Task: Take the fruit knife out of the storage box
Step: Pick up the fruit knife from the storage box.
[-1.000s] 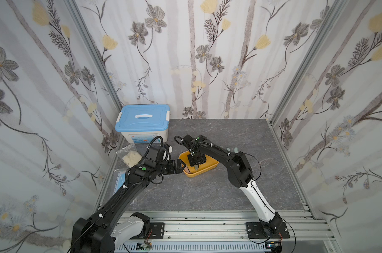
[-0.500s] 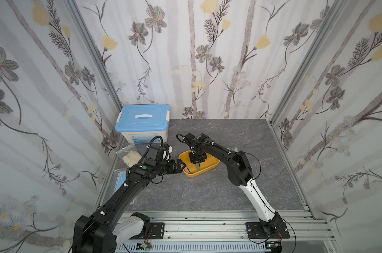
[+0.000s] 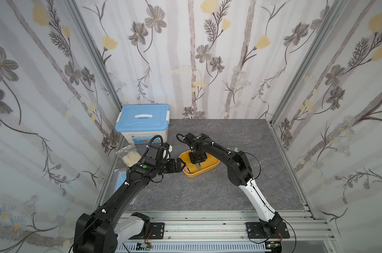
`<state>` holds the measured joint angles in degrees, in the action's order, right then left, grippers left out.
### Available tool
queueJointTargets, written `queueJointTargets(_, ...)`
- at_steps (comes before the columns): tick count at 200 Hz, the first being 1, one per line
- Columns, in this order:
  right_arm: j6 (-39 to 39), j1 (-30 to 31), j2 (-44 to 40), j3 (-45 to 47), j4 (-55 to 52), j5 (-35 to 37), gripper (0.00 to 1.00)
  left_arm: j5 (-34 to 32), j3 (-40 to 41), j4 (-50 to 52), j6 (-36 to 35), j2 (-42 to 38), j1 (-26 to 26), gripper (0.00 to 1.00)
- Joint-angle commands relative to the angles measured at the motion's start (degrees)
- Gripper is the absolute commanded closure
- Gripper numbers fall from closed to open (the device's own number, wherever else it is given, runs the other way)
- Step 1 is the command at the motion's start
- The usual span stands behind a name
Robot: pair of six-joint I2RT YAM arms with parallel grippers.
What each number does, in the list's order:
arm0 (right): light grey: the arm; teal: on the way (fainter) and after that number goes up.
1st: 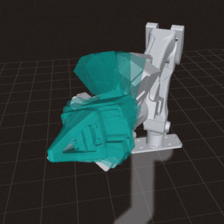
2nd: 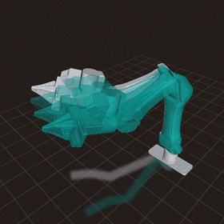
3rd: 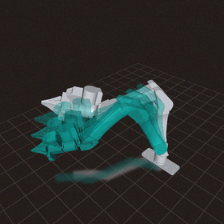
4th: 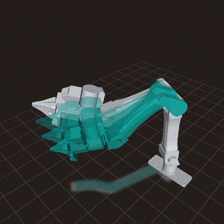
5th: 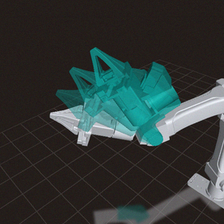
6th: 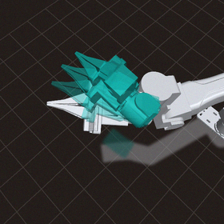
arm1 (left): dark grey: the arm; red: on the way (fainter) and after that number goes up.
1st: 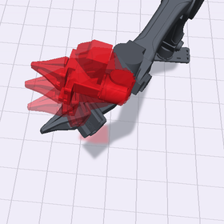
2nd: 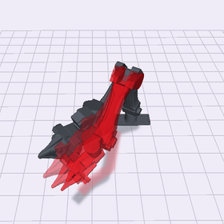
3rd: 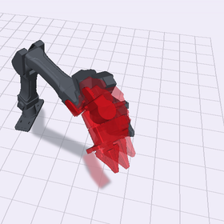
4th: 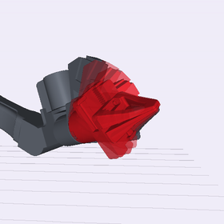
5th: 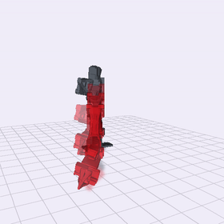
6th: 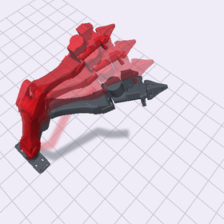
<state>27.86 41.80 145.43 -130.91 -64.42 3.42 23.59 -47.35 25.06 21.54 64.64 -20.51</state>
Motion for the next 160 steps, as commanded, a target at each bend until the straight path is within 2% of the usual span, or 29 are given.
queueJointTargets(1, 0.31, 0.02, 1.57, 0.57, -2.64, -0.41, 0.65, 0.25, -0.2, -1.03, -0.18, 0.13, 0.12, 0.0)
queueJointTargets(42, 0.19, 0.02, 1.68, 0.53, -2.7, -0.41, 0.76, 0.31, -0.36, -1.31, -0.01, 0.48, 0.12, 0.0)
queueJointTargets(88, -0.56, -0.17, 0.76, 0.5, -2.81, 0.14, 0.98, 0.29, -1.06, -1.52, 0.08, 1.14, 0.12, 0.0)
queueJointTargets(160, -1.32, -0.74, -0.83, 0.17, -2.8, 0.36, 1.0, 0.09, -1.91, -2.98, 0.87, 2.5, 0.12, 0.0)
